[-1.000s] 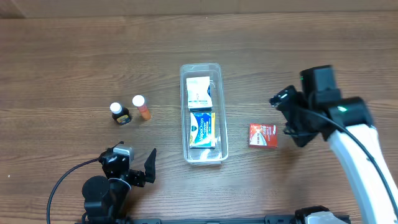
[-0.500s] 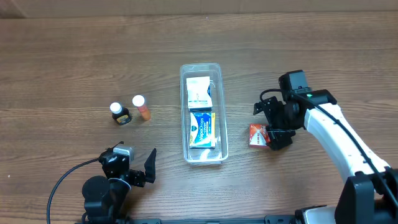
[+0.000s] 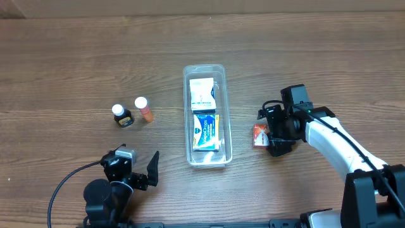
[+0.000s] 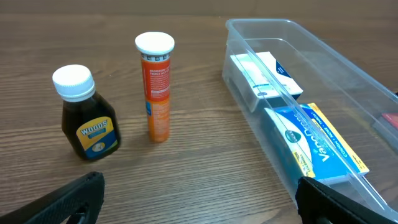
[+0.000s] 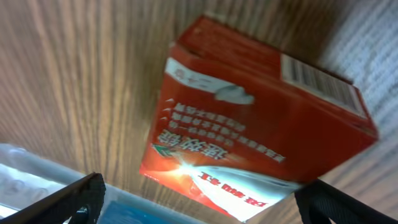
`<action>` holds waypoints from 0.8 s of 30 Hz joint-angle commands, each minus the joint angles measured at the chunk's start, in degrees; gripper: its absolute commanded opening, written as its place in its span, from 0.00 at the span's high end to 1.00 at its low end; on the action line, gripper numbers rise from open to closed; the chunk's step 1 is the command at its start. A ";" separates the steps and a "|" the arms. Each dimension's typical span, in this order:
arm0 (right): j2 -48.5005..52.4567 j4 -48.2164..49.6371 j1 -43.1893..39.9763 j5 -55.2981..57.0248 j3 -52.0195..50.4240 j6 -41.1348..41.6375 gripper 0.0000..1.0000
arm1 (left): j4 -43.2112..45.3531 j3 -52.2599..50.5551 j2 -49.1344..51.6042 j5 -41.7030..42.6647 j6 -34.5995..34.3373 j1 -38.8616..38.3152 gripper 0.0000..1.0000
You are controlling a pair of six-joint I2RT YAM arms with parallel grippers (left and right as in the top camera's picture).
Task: Pack container
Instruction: 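Lower the right gripper and grasp the red box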
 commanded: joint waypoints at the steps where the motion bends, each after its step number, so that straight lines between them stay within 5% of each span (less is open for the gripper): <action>1: 0.44 0.76 -0.11 2.21 -0.52 0.79 0.00 | 0.15 -0.15 -0.52 0.44 0.87 0.24 0.00; 17: 5.22 2.19 -0.11 3.80 -1.90 -2.23 0.01 | 0.15 -0.15 -0.52 0.44 0.85 0.24 0.00; 24: 5.51 2.97 -0.11 3.63 0.09 -14.93 0.18 | 0.15 -0.13 -0.52 0.44 0.85 0.24 0.00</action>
